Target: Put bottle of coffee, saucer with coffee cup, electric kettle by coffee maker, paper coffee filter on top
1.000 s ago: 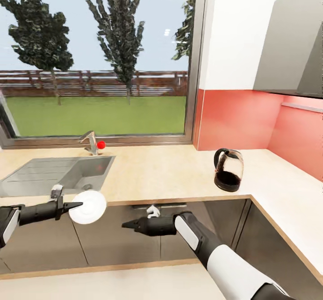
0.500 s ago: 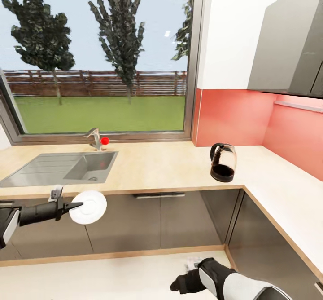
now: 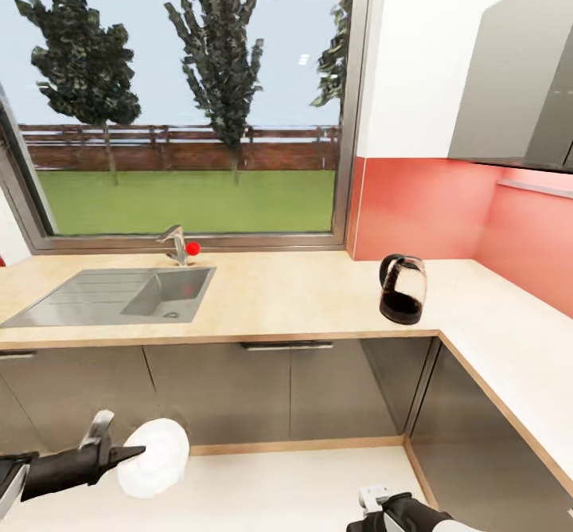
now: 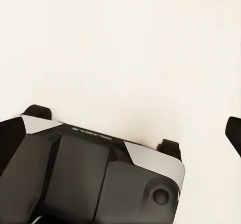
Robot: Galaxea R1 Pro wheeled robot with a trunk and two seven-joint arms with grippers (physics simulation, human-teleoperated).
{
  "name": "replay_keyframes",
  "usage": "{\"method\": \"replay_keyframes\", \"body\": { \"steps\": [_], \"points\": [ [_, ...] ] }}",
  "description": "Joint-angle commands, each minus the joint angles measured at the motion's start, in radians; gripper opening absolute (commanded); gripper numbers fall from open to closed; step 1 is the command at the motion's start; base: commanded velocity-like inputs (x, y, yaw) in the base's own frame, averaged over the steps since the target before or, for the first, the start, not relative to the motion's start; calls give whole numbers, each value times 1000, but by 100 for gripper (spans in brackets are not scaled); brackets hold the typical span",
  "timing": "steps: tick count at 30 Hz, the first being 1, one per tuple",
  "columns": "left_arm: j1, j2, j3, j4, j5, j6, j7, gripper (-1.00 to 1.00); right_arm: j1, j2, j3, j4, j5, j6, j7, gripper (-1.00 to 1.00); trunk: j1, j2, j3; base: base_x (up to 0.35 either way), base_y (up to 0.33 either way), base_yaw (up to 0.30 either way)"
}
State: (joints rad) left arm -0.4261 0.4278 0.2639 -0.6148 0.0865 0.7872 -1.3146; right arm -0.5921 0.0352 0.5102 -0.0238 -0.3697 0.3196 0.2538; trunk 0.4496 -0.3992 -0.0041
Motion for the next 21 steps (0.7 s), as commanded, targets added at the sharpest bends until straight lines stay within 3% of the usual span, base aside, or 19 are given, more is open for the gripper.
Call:
{"method": "replay_keyframes", "body": {
  "steps": [1, 3, 5, 8, 11, 13, 14, 16, 19, 21],
  "points": [
    [20, -9, 2, 12, 3, -13, 1, -100, 0, 0, 8, -1, -9, 4, 1, 100, 0, -1, -1, 0, 0, 242],
    [57, -23, 2, 82, -1, -86, 39, -100, 1, 1, 8, -1, -9, 5, 1, 100, 0, -1, -2, 0, 0, 250],
    [67, -26, 2, 200, -2, -224, 138, -100, 3, 2, 8, -1, -9, 5, 1, 100, 0, -1, -3, 0, 0, 255],
    [69, -27, 1, 294, -2, -369, 239, -100, 6, 0, 8, -1, -9, 4, 1, 100, 0, -1, -5, 0, 0, 256],
    [70, -39, -3, 419, -4, -526, 418, -100, 10, -3, 8, -1, -10, 0, 2, 100, 0, -1, -6, 0, 0, 128],
    [71, -84, -6, 509, -22, -666, 599, -100, 11, -3, 8, -1, -7, -53, 3, 100, 0, -1, -6, 0, 0, 25],
    [71, -90, -7, 516, -29, -679, 623, -100, 11, -3, 8, -1, -7, -62, 3, 100, 0, -1, -6, 0, 0, 11],
    [89, -133, -7, 540, -113, -720, 773, -100, 11, -4, 8, -1, -6, -93, 4, 100, 0, -1, -6, 0, 0, 4],
    [108, -163, -8, 545, -178, -727, 872, -100, 15, -13, 8, -1, -6, -103, 4, 100, 0, -1, -6, 0, 0, 1],
    [120, -171, -8, 546, -190, -728, 906, -100, 17, -22, 8, -1, -7, -104, 5, 100, 0, -1, -6, 0, 0, 0]
  ]
}}
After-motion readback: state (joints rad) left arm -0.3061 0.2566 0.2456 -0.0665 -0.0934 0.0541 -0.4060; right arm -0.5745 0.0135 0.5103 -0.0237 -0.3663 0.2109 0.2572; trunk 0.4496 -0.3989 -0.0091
